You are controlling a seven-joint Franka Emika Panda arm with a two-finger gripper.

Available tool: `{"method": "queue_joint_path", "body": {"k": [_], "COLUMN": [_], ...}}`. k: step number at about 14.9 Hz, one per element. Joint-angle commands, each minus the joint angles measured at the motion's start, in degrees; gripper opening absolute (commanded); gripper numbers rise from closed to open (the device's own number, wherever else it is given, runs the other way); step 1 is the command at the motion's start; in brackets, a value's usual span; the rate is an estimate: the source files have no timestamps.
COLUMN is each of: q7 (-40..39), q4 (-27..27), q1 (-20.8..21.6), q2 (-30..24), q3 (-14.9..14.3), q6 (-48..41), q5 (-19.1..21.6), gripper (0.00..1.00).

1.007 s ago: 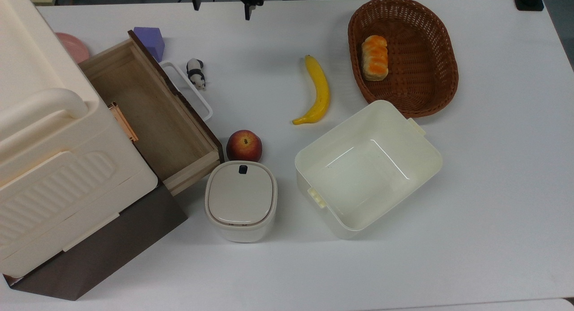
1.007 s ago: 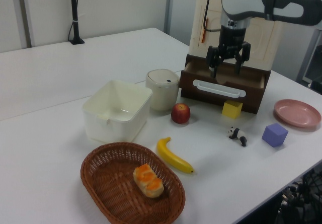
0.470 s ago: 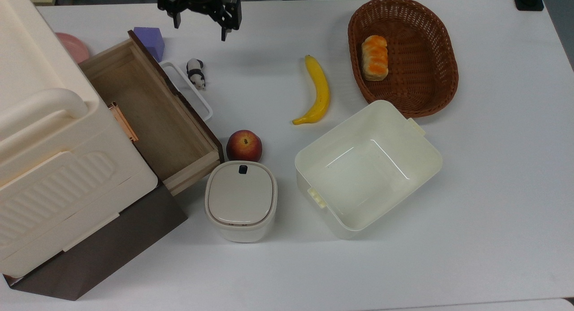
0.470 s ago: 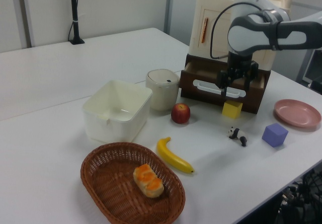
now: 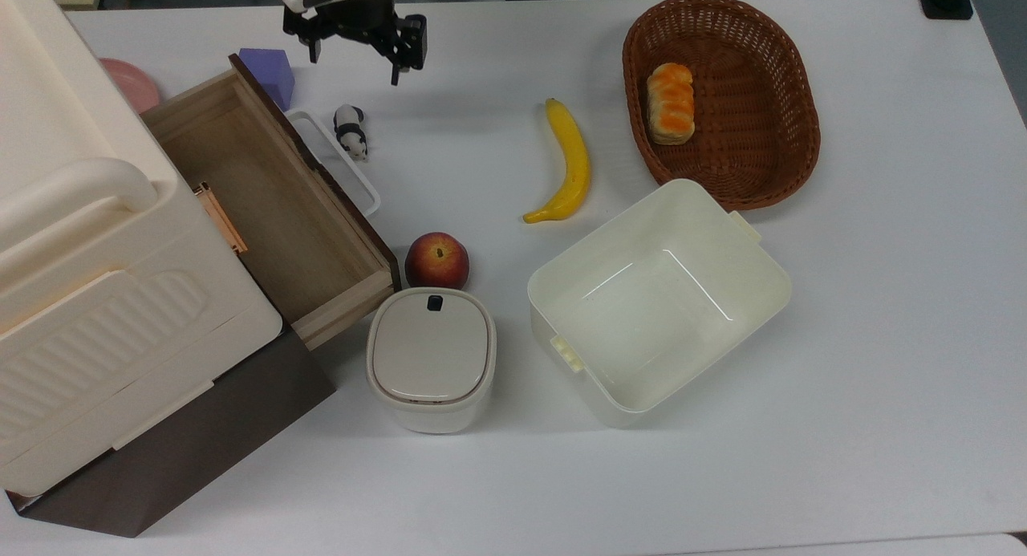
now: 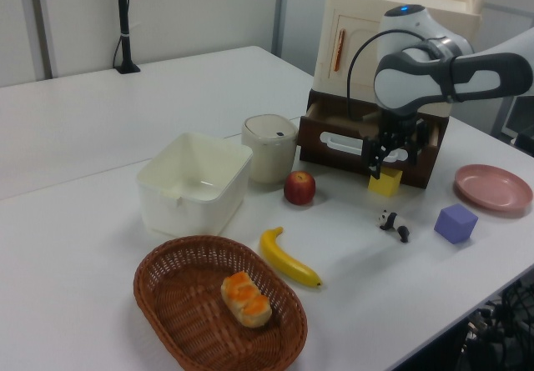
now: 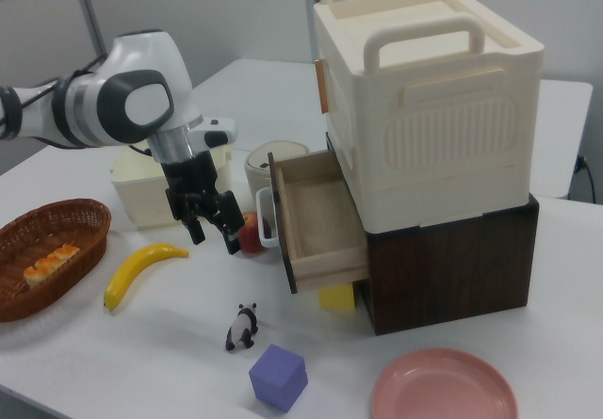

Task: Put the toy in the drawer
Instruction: 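Lower the gripper onto the black-and-white panda toy and close it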

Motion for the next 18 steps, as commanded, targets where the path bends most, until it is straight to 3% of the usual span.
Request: {"method": "queue_joint_path", "body": {"k": [1, 10, 13, 18], "q7": [0.8, 0.9, 1.1, 0.1], "q4": [-1.2, -9.4, -10.0, -11.9], "q1": [0.8, -0.7, -0.7, -0.7], "q2": [2.1, 3.7, 3.7, 3.7], "q3": [-0.7, -1.1, -4.6, -6.8], "q6": [3.6, 18.8, 21.7, 22.1], "q5": [-1.2, -1.0, 0.0, 0.9], "gripper": [1.0, 1.0, 1.0, 1.0]}}
